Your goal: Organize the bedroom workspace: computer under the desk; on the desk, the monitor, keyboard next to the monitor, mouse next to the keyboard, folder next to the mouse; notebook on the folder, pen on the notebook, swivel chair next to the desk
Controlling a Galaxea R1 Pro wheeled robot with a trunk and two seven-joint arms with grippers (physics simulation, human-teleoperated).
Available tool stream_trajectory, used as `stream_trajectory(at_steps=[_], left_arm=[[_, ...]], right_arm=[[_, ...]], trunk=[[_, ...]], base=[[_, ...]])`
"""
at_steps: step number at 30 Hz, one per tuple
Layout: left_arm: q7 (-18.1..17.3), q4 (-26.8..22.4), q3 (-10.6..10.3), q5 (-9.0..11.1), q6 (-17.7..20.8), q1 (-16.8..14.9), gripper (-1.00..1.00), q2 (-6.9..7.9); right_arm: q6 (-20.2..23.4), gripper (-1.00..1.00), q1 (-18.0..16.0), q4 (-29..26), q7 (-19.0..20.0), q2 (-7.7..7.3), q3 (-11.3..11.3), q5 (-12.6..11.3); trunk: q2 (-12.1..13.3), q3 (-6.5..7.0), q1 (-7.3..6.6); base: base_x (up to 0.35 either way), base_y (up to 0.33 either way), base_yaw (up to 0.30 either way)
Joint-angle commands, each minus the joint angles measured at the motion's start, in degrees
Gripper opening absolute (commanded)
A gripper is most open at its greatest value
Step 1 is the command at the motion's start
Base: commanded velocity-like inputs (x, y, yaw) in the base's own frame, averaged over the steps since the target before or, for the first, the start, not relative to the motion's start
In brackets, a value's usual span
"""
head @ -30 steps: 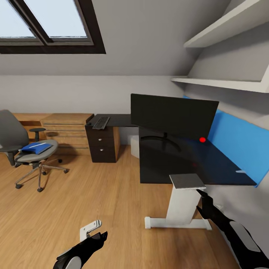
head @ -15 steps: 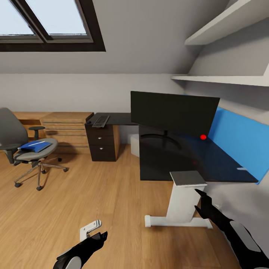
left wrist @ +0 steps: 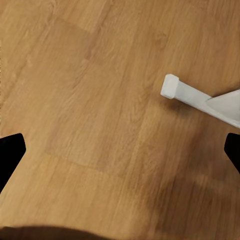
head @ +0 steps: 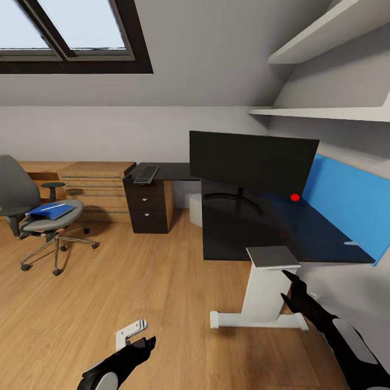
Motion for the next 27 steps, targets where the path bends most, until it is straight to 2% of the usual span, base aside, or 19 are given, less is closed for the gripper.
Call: stream_trajectory(at_steps=[1, 7, 10, 15, 23, 27], left_arm=[[0.6, -0.1, -0.1, 0.6, 0.0, -0.1, 1.0, 0.06], [0.6, 0.0, -0.2, 0.6, 0.0, -0.1, 1.0, 0.06], [0.5, 0.0, -0.2, 0.6, 0.0, -0.1, 1.0, 0.06], [0.5, 0.0, -0.2, 0.5, 0.0, -0.1, 1.0, 0.06], [0.5, 0.0, -0.2, 0.2, 0.0, -0.1, 1.0, 0.06], [0.4, 0.0, -0.4, 0.1, 0.0, -0.1, 1.0, 0.06]], right_arm=[[0.4, 1.0, 0.0, 0.0, 0.2, 0.01, -0.1, -0.1], [2.4, 1.0, 0.0, -0.6, 1.9, 0.0, 0.0, 0.0], [4.0, 1.0, 0.0, -0.8, 4.5, -0.07, 0.0, 0.2], [4.7, 1.0, 0.0, -0.7, 6.3, -0.17, 0.1, 0.5], [4.7, 1.0, 0.0, -0.5, 6.4, -0.15, 0.1, 0.5], [4.7, 1.0, 0.0, -0.5, 6.3, -0.14, 0.1, 0.5]], trunk=[[0.0, -0.06, 0.0], [0.0, -0.06, 0.0], [0.0, -0.06, 0.0], [0.0, -0.06, 0.0], [0.0, -0.06, 0.0], [0.0, -0.06, 0.0]], base=[[0.0, 0.0, 0.0], [0.0, 0.0, 0.0], [0.0, 0.0, 0.0], [0.0, 0.0, 0.0], [0.001, 0.0, 0.0], [0.174, 0.0, 0.0]])
